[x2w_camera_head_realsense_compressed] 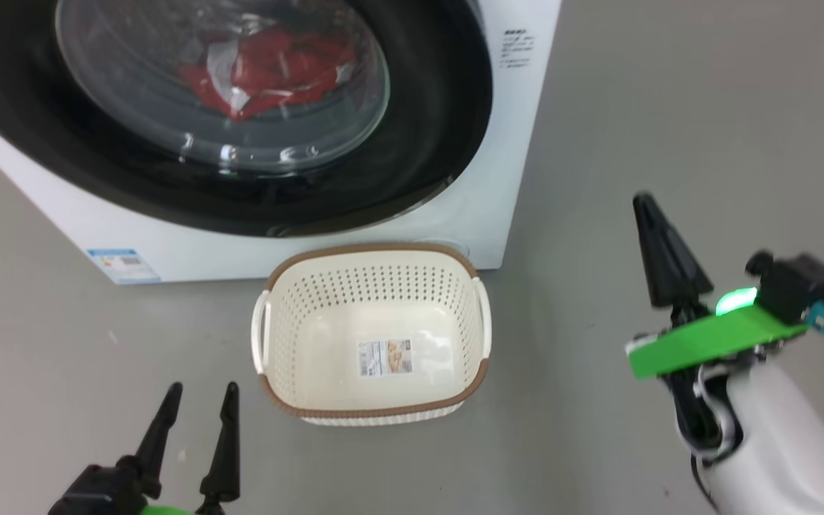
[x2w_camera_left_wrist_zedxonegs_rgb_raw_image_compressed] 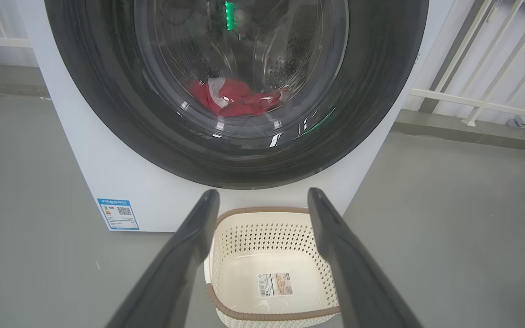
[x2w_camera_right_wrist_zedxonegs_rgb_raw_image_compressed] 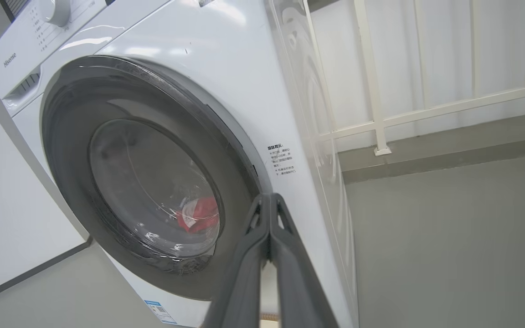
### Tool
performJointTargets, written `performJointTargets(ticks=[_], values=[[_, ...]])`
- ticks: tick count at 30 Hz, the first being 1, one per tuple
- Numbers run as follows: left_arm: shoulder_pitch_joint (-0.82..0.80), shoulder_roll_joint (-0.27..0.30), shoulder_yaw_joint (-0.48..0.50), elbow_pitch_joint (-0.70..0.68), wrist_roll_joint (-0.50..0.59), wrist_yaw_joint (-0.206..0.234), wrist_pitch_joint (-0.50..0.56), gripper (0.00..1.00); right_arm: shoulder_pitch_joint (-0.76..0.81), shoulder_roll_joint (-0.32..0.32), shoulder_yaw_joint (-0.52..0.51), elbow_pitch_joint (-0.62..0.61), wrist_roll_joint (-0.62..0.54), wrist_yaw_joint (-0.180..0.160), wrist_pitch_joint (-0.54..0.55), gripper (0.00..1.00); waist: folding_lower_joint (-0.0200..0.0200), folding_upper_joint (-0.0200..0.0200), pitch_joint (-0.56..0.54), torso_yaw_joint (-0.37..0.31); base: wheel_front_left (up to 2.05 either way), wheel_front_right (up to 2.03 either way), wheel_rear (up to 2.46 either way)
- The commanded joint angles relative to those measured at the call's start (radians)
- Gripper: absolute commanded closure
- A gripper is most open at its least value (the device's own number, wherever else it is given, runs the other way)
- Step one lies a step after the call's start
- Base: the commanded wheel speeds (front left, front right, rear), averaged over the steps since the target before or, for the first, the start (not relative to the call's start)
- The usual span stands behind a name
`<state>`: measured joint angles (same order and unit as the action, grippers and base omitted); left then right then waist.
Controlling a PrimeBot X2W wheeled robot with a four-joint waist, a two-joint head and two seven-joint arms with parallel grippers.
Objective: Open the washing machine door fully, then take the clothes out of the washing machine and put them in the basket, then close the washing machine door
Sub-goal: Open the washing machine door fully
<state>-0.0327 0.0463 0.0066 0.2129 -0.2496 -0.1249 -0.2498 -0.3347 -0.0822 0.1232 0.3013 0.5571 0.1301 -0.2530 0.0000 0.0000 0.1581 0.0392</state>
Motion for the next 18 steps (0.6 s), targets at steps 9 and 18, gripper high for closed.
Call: performJointTargets(ticks=[9,18], values=[[-0.090,0.026,0.003,-0.035,-0.028,-0.006,-0.012,0.00,-0.255,-0.065,0.098,0.027,0.163,0.001,-0.009,1.00,0.0000,0.0000,0.111,0.062,0.00,0.00,0.00],[-0.142,0.035,-0.020,-0.038,-0.047,-0.006,-0.012,0.00,-0.450,-0.112,0.176,0.075,0.331,0.001,-0.002,1.00,0.0000,0.0000,0.190,0.098,0.00,0.00,0.00]])
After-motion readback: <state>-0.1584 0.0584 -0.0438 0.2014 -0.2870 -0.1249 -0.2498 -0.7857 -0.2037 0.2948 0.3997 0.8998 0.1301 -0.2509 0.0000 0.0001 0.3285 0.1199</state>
